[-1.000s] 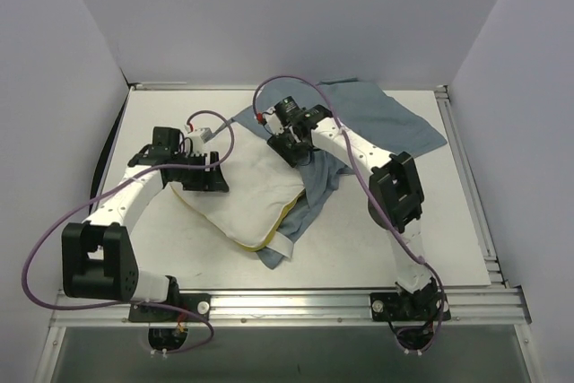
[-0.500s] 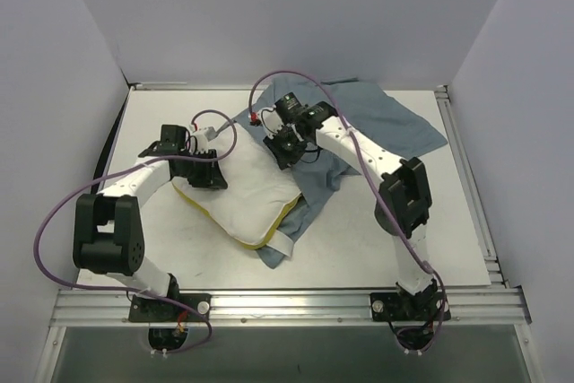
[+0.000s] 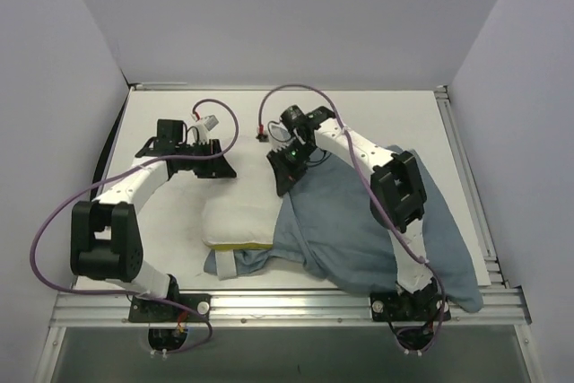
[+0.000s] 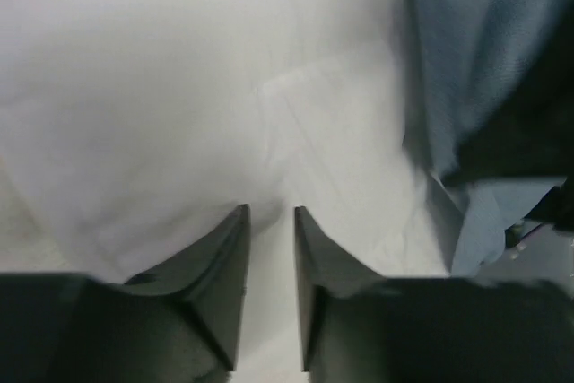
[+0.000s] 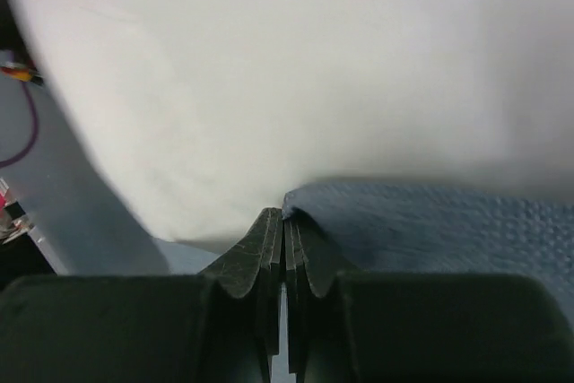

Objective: Put the pillow into the pillowcase

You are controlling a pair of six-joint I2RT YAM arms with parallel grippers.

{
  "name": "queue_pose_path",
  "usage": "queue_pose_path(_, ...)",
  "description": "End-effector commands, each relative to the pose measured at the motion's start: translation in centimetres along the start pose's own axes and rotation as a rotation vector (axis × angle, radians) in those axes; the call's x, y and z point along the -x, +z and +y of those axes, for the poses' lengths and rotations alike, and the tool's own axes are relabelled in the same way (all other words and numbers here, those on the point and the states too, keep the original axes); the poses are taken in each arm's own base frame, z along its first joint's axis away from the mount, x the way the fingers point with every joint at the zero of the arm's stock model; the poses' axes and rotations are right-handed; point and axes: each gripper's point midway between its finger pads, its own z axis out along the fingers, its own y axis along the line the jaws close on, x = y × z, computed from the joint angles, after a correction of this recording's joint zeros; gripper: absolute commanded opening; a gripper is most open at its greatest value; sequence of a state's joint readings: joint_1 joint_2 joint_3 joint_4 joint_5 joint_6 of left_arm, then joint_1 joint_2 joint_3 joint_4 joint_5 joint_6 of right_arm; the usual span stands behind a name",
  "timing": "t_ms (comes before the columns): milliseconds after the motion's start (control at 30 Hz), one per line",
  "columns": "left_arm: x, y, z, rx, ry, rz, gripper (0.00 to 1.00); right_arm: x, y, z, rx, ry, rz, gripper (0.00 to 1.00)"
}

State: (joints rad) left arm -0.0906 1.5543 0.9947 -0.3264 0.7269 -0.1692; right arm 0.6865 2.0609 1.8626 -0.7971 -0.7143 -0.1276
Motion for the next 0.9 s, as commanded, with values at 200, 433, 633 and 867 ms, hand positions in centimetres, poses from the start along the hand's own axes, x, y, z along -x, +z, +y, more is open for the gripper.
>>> queue_pose_path(200,5.1,-3.0,-2.2,-0.071,0.385,0.013,0.97,-10.2,-1.4,2.4,0.22,0.139,0.308,0.42)
queue_pose_path(433,8.9,2.7,-3.0,-0.153,0.616,0.044,0.97,0.3,-12.4,-2.1,0.129,0.241,-0.149,0.74)
queue_pose_path(633,8.3,9.4,-2.5,-0.211,0.712,0.143,0.97,1.6,-14.9,-17.2,-0.349,0.351,-0.237,0.83)
queue_pose_path(867,5.0,12.3,-1.9,-0.238,0.816,0.26,0.97,1.9,-8.6,-21.0,-0.252,0.402,-0.18,0.85)
